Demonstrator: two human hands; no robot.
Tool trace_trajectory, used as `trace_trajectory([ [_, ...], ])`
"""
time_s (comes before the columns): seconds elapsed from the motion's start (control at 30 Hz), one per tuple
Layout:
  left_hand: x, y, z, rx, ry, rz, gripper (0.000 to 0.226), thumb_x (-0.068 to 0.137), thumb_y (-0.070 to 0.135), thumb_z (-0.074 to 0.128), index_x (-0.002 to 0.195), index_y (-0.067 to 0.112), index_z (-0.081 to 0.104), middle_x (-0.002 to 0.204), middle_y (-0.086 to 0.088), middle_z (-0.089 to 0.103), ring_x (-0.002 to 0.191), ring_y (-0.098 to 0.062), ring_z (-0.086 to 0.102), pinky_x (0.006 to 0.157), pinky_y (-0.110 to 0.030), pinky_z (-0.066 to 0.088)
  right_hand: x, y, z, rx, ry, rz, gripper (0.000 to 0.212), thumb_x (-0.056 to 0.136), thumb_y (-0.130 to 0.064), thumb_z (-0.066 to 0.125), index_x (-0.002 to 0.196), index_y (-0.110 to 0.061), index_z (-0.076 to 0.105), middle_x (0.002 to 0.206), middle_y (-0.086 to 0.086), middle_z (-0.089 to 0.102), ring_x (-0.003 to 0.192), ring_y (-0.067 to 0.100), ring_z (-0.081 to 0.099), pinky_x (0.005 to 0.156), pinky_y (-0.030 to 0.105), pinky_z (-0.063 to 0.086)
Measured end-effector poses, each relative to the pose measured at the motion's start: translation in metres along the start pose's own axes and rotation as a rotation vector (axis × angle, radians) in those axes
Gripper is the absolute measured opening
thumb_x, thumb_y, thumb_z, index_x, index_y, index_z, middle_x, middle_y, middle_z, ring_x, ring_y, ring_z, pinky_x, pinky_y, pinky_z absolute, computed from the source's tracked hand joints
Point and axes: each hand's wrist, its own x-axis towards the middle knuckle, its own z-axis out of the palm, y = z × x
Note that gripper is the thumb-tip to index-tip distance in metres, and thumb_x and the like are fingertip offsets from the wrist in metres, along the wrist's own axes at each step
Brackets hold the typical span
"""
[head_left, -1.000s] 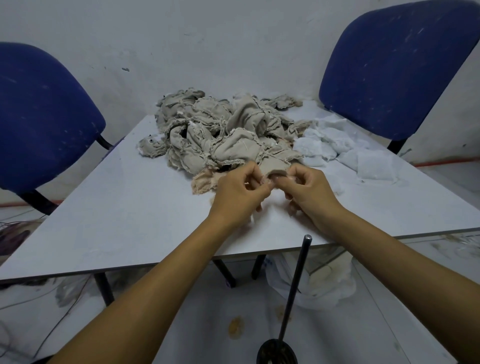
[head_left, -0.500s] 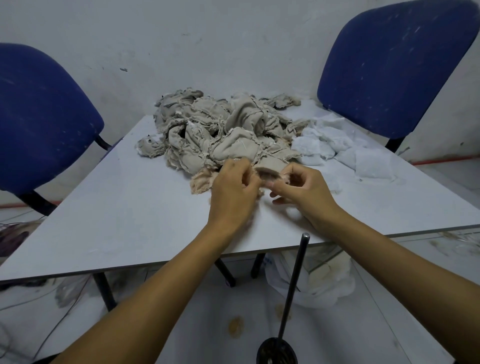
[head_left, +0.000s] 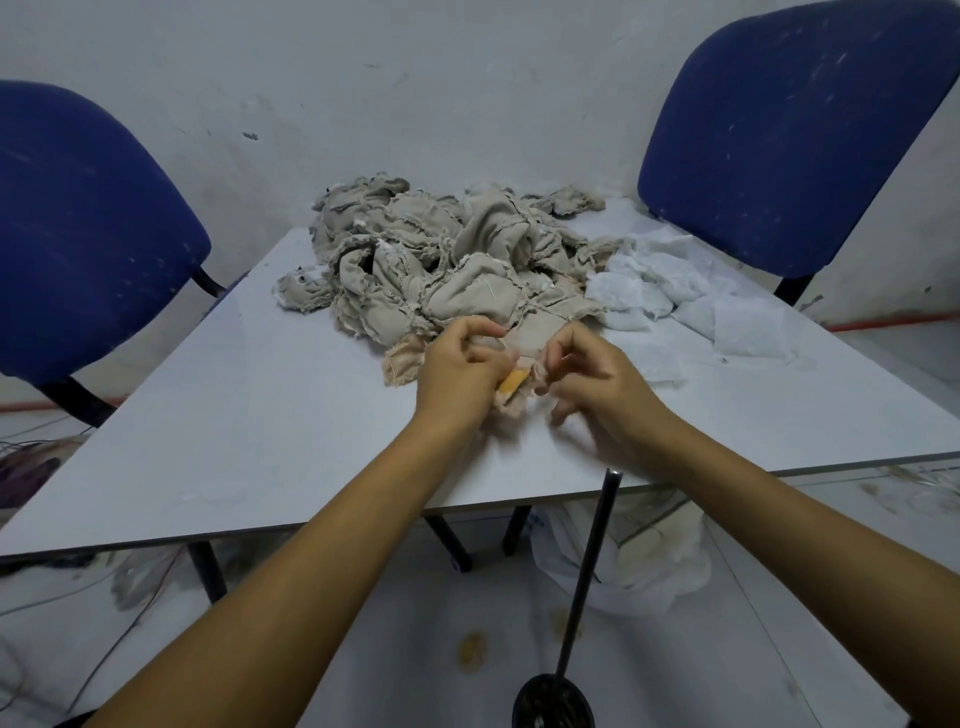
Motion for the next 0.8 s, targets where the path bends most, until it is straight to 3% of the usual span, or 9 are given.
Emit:
trace_trajectory([
  [0.1,0.002,0.006,-0.012,-0.114,-0.24,-0.033,0.003,0.095,0.014,0.063,0.094,0.016,0.065,0.065,-0.003,0.065,0.051,-0.012,0.057,0.051,-0.027,0.046,0.004,0.001,-0.006,0.145,0.156,0.08,0.018,0.066,0.001,0.045,0.077,-0.013,0.052,0.076,0.005,0.057,0.077,0.024,0.054,0.055,0.034,0.048],
  [0.13,0.002,0.007,-0.015,-0.073,-0.305,-0.014,0.01,0.098,0.018,0.059,0.094,0.013,0.066,0.066,-0.005,0.068,0.049,-0.011,0.058,0.048,-0.023,0.043,0.005,0.003,-0.006,0.088,0.2,0.095,0.019,0.069,0.004,0.045,0.074,-0.013,0.053,0.074,0.006,0.057,0.075,0.027,0.054,0.055,0.034,0.047],
  [0.27,0.006,0.007,-0.029,0.556,-0.181,0.296,0.009,0.089,0.018,0.063,0.089,0.019,0.072,0.081,0.009,0.069,0.079,-0.009,0.064,0.071,-0.026,0.05,0.006,0.009,0.001,-0.234,0.181,0.055,0.036,0.08,0.005,0.049,0.064,-0.025,0.06,0.072,0.005,0.061,0.071,0.031,0.057,0.058,0.045,0.047],
  [0.33,0.01,0.006,-0.036,0.794,-0.276,0.285,0.014,0.083,0.016,0.065,0.094,0.022,0.072,0.091,0.008,0.06,0.091,-0.015,0.057,0.077,-0.028,0.045,0.006,0.009,0.002,-0.319,0.149,0.037,0.033,0.079,0.002,0.05,0.065,-0.025,0.061,0.067,-0.004,0.061,0.068,0.027,0.057,0.061,0.05,0.051],
  [0.43,0.013,-0.001,-0.043,0.961,-0.437,0.211,0.028,0.081,0.018,0.065,0.107,0.027,0.066,0.108,-0.001,0.047,0.1,-0.019,0.046,0.083,-0.03,0.036,0.007,0.008,0.001,-0.359,0.13,0.034,0.032,0.079,0.002,0.05,0.067,-0.026,0.062,0.064,-0.011,0.06,0.063,0.02,0.057,0.062,0.043,0.049],
  [0.53,0.013,-0.005,-0.044,0.955,-0.435,0.279,0.03,0.081,0.013,0.066,0.108,0.025,0.064,0.106,0.001,0.046,0.094,-0.016,0.047,0.077,-0.027,0.034,0.005,0.008,0.002,-0.392,0.1,0.035,0.033,0.079,0.003,0.052,0.069,-0.027,0.063,0.066,-0.01,0.062,0.062,0.018,0.059,0.059,0.033,0.047],
  [0.63,0.012,-0.008,-0.042,0.934,-0.345,0.451,0.019,0.082,0.009,0.068,0.1,0.015,0.069,0.096,0.001,0.058,0.089,-0.019,0.056,0.072,-0.028,0.038,0.004,0.008,0.005,-0.423,0.041,0.014,0.03,0.082,0.0,0.057,0.078,-0.029,0.065,0.08,-0.008,0.063,0.066,0.007,0.057,0.061,0.021,0.043],
  [0.73,0.008,-0.005,-0.037,0.642,-0.243,0.435,0.007,0.085,0.019,0.074,0.09,0.016,0.073,0.087,0.003,0.069,0.08,-0.013,0.063,0.07,-0.026,0.047,0.004,0.008,0.006,-0.471,-0.033,-0.081,0.022,0.087,-0.012,0.067,0.098,-0.031,0.064,0.1,-0.007,0.063,0.084,0.001,0.06,0.069,0.01,0.044],
  [0.8,0.007,-0.001,-0.033,0.426,-0.215,0.35,0.006,0.085,0.027,0.075,0.086,0.022,0.073,0.082,0.008,0.072,0.078,-0.006,0.066,0.07,-0.021,0.053,0.004,0.009,0.003,-0.438,-0.03,-0.112,0.029,0.088,-0.021,0.073,0.11,-0.034,0.06,0.106,-0.011,0.063,0.093,0.0,0.06,0.075,0.01,0.046],
])
